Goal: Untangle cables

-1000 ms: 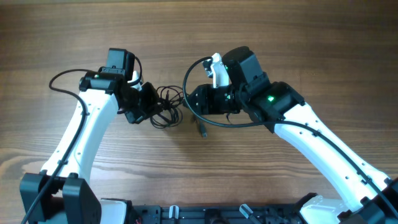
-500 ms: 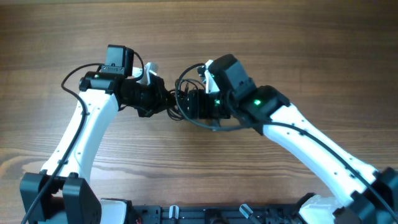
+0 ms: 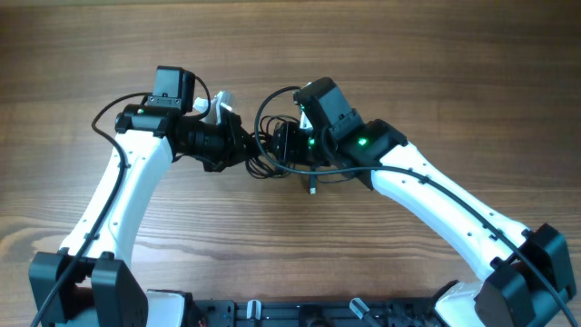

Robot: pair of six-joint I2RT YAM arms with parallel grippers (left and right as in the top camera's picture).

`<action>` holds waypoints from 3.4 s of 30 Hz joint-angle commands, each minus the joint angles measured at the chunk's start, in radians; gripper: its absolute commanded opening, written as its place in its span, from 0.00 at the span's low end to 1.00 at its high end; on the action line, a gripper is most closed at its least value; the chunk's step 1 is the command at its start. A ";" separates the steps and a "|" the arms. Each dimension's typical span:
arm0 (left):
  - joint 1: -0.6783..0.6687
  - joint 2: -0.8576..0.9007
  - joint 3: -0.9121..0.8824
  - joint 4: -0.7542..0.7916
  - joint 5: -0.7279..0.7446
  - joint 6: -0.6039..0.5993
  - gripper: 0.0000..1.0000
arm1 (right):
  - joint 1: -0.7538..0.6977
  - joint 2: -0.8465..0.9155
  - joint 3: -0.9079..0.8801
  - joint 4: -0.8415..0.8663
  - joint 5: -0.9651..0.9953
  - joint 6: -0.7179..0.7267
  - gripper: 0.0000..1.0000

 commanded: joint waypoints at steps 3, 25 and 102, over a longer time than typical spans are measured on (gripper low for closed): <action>-0.001 0.004 -0.003 0.000 0.089 0.025 0.04 | -0.005 0.021 -0.009 0.006 0.076 0.001 0.38; -0.001 0.004 -0.003 -0.004 0.188 0.102 0.04 | -0.006 0.110 -0.008 0.054 -0.032 0.003 0.04; -0.001 0.004 -0.003 -0.091 -0.482 -0.178 0.04 | -0.206 -0.221 -0.007 -0.013 -0.131 -0.048 0.04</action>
